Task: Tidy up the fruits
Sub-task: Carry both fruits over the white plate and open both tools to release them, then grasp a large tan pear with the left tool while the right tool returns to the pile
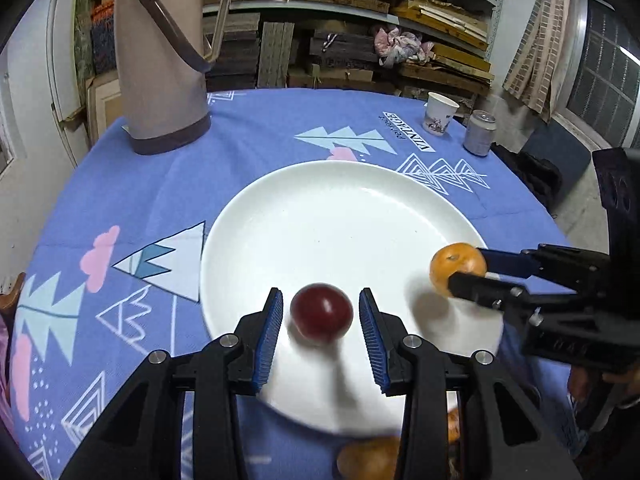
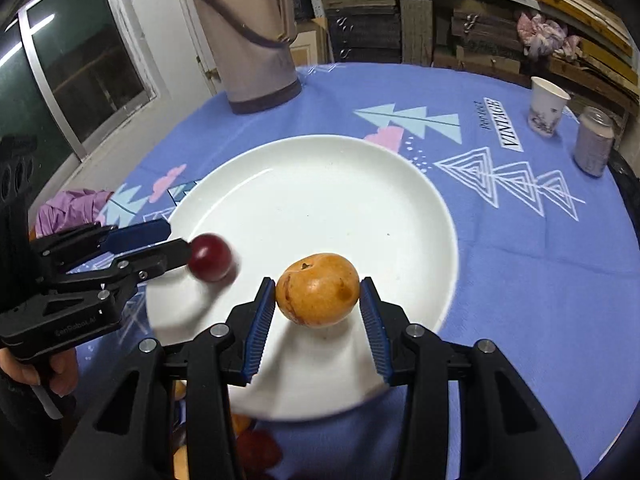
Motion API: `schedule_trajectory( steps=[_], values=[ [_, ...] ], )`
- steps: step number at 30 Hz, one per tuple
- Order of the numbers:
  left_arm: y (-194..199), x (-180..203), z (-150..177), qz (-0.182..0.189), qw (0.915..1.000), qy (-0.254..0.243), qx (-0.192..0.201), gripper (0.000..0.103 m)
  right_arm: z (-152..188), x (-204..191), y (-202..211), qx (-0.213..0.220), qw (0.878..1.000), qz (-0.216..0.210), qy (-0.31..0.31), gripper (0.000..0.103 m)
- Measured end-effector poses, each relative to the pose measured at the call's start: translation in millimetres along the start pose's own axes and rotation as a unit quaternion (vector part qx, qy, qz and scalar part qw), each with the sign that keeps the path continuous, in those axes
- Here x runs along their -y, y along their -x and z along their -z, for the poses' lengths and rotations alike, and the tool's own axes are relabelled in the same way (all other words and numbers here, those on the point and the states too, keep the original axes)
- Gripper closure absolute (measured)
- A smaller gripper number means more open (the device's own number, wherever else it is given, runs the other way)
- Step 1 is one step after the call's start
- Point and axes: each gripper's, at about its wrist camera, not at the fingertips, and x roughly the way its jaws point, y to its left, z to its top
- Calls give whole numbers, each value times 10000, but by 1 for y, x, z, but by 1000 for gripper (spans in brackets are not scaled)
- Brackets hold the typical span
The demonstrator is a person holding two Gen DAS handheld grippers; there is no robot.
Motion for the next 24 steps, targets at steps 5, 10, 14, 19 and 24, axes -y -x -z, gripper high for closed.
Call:
schedule_trajectory(
  steps=[5, 10, 14, 19, 24],
  values=[
    [-4, -8, -2, 106, 9998, 159, -75, 59, -4, 4, -4, 179, 9998, -8, -72, 36],
    [9, -10, 6, 91, 9998, 190, 23, 46, 3, 11, 18, 419, 9989, -87, -195, 36],
    [26, -6, 19, 104, 9999, 83, 90, 42, 23, 16, 42, 542, 9978, -142, -347, 29],
    [47, -5, 43, -22, 9998, 171, 93, 30, 54, 26, 71, 734, 9955, 85, -591, 14],
    [65, -8, 68, -1, 9993, 358, 94, 27, 91, 39, 94, 893, 9903, 123, -1057, 8]
  ],
)
